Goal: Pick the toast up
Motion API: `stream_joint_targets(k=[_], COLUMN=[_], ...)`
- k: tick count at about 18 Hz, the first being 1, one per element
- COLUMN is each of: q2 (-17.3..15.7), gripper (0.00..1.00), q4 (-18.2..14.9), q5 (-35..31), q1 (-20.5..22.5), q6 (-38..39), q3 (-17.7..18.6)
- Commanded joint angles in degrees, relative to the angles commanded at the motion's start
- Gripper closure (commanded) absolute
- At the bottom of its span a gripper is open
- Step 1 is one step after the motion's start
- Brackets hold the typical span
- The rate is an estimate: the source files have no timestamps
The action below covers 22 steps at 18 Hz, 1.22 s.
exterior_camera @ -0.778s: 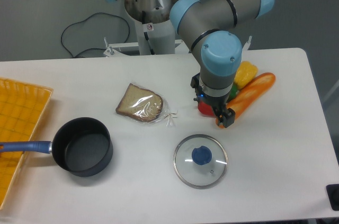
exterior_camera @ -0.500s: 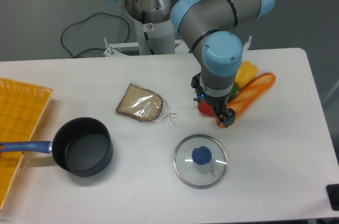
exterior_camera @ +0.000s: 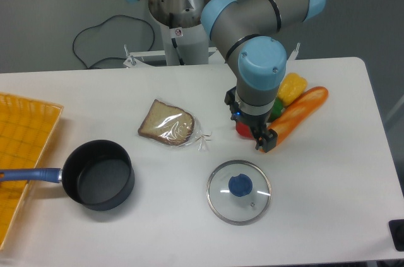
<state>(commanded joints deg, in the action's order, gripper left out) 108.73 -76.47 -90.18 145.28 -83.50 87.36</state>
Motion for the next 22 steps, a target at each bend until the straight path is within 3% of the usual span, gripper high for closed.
stream_joint_targets(k=[7, 13, 19, 22], q2=[0.0, -1.1, -1.9, -2.8], gripper=[0.0, 0.0, 0.0, 0.0], q4=[0.3, 0.4, 1.2, 2.6], q5=[-0.1, 1.7, 2.5, 3.0], q1=[-0.3, -0.9, -0.7, -0.8], q6=[1.0, 1.2, 13.7, 17.1], q3=[3.9, 10.3, 12.0, 15.1])
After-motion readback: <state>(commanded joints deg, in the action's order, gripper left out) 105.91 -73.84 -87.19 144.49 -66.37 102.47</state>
